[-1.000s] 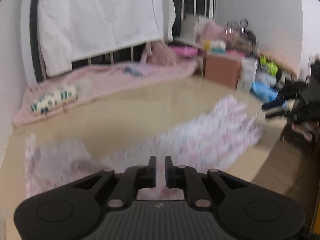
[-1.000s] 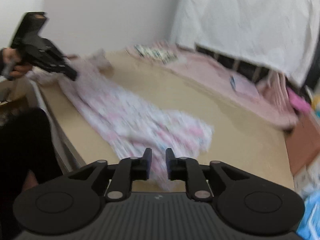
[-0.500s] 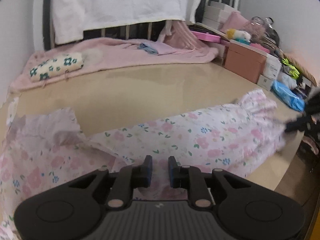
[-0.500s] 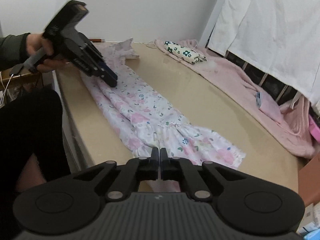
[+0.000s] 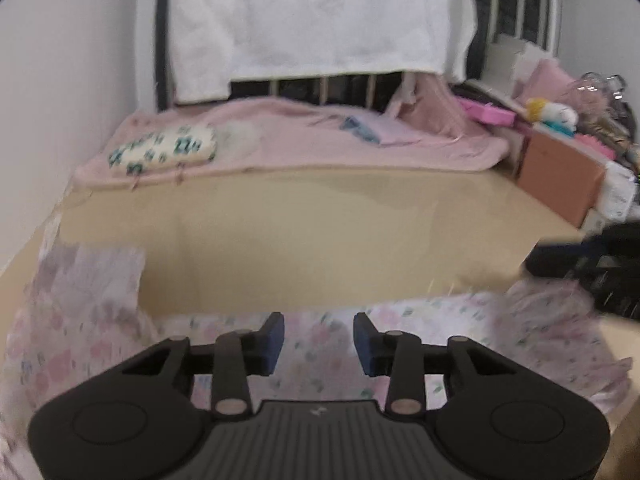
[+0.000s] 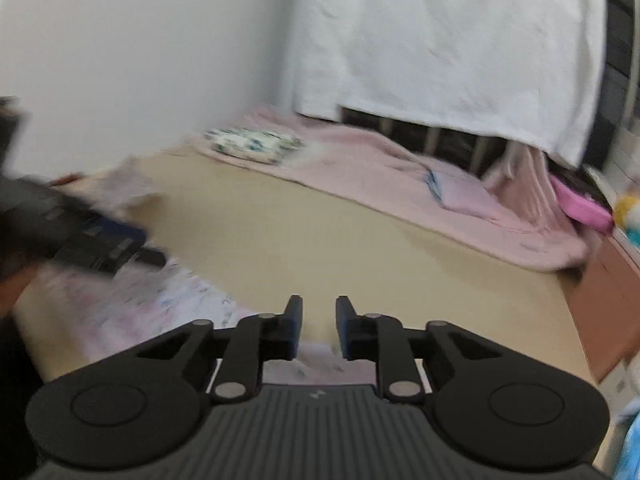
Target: Fold clothes
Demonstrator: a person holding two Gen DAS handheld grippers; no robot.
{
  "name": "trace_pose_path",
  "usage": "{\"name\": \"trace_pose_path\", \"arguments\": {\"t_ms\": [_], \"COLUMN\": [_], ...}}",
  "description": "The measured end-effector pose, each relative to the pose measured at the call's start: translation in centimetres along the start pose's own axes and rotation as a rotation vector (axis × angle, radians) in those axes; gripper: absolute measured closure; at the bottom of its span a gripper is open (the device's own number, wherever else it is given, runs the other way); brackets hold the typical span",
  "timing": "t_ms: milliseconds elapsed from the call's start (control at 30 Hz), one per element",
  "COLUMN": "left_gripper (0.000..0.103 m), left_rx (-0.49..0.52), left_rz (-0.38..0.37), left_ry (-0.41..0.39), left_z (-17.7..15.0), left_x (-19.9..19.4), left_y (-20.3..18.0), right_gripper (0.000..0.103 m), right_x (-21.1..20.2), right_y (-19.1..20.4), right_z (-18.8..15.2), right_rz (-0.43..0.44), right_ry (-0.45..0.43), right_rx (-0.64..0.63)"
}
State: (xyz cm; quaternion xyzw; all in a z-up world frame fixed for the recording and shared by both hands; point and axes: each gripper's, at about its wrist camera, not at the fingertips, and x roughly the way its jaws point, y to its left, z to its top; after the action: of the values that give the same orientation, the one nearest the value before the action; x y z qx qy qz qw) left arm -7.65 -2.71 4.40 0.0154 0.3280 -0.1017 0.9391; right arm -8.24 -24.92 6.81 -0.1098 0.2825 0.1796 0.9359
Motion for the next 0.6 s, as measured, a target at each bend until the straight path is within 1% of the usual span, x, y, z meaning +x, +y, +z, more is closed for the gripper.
{"name": "trace_pose_path", "arguments": {"t_ms": [67, 100, 133, 167, 233, 333, 467, 533, 600], "left_gripper": [0.071, 0.071, 0.069, 0.068, 0.068, 0.068, 0.068, 0.069, 0.067], "left_rx": [-0.005, 0.008, 0.02, 0.033, 0.03, 0.04, 0.031, 0.023, 0.019], "left_rz": [0.035, 0.041, 0.047, 0.053, 0.05, 0.055, 0.053, 0.05, 0.053], "left_ry": [0.023, 0.011, -0.002, -0.014, -0.025, -0.031, -0.032, -0.032, -0.028], "left_z": [-0.7, -1.1, -1.5, -1.8, -2.2, -2.2, -2.1, -2.0, -1.9], "left_x": [0.6, 0.6, 0.5, 0.5, 0.3, 0.4, 0.5, 0.6, 0.7], "left_y": [0.3, 0.4, 0.5, 0.6, 0.9, 0.9, 1.0, 1.0, 0.8], "right_gripper": [0.089, 0.089, 0.091, 0.094, 0.095, 0.094, 0.095, 0.094, 0.094], "right_x": [1.6, 2.2, 2.8, 3.1, 3.2, 2.2, 1.2, 0.0, -1.3], "right_y": [2.0, 2.8, 3.4, 3.2, 2.2, -0.8, -4.3, -3.6, -2.5], "right_z": [-0.6, -1.1, -1.7, -2.3, -3.6, -4.9, -6.7, -5.9, -4.9], "right_rz": [0.022, -0.004, -0.038, -0.057, -0.081, -0.137, -0.261, -0.243, -0.212], "right_ry": [0.044, 0.056, 0.067, 0.067, 0.059, 0.018, 0.034, -0.001, -0.044], "right_rx": [0.003, -0.015, -0.037, -0.023, 0.032, 0.202, 0.356, 0.341, 0.311]}}
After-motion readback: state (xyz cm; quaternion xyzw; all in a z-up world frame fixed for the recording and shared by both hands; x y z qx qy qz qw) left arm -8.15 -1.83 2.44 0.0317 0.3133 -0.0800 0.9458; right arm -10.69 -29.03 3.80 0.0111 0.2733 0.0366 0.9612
